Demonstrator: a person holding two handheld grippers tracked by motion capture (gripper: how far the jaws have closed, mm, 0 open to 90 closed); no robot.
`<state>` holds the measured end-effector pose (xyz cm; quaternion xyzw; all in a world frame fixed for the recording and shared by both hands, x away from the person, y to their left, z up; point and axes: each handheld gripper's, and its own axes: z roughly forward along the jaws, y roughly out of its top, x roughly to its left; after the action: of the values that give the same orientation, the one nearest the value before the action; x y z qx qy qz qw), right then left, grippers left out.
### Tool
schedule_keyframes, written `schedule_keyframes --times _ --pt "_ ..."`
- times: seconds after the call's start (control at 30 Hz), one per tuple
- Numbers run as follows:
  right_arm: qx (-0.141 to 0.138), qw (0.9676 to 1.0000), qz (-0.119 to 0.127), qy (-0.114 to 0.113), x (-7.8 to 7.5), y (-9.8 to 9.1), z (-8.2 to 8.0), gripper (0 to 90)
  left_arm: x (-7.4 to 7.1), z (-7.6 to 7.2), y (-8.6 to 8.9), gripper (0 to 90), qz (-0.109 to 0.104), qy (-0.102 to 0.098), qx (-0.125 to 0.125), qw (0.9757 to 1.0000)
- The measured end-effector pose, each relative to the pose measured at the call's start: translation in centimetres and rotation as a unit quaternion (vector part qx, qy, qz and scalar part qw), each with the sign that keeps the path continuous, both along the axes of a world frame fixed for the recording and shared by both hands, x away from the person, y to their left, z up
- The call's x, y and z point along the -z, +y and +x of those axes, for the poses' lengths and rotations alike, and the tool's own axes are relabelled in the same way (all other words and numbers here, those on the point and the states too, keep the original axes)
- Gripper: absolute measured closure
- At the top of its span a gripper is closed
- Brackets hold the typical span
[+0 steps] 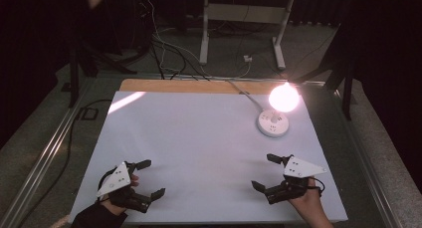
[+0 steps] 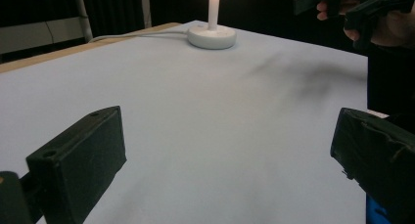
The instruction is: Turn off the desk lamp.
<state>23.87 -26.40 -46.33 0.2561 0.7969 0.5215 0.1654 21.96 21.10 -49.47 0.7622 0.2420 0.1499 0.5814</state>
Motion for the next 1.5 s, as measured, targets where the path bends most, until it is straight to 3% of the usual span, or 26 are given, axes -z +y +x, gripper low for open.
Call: schedule_keyframes --times 0.3,0.57,0.73,0.97,1.2,1.5 --pt "0.008 0.9999 0.003 -0.006 -0.7 -0.3 1.0 0.0 0.0 0.0 0.0 0.6 0.001 0.000 -0.001 1.0000" --pt "0.035 0.9992 0.013 -0.016 -1.6 -1.4 2.0 0.0 0.0 0.0 0.0 0.6 -0.001 0.001 -0.001 1.0000" --pt "0.048 0.9986 0.006 -0.022 -2.1 -1.9 2.4 0.0 0.0 0.0 0.0 0.6 0.000 0.001 0.000 1.0000" --pt "0.072 0.9970 0.012 -0.028 -2.6 -3.1 3.3 0.0 0.0 0.1 0.0 0.6 -0.002 0.002 -0.002 1.0000" --pt "0.094 0.9954 0.018 -0.012 -2.5 -4.2 4.4 0.0 0.0 0.1 0.0 0.6 -0.003 0.003 -0.002 1.0000" --pt "0.131 0.9911 0.010 -0.016 -2.3 -5.7 6.0 0.0 0.0 0.1 0.1 0.6 -0.002 0.003 -0.002 1.0000"
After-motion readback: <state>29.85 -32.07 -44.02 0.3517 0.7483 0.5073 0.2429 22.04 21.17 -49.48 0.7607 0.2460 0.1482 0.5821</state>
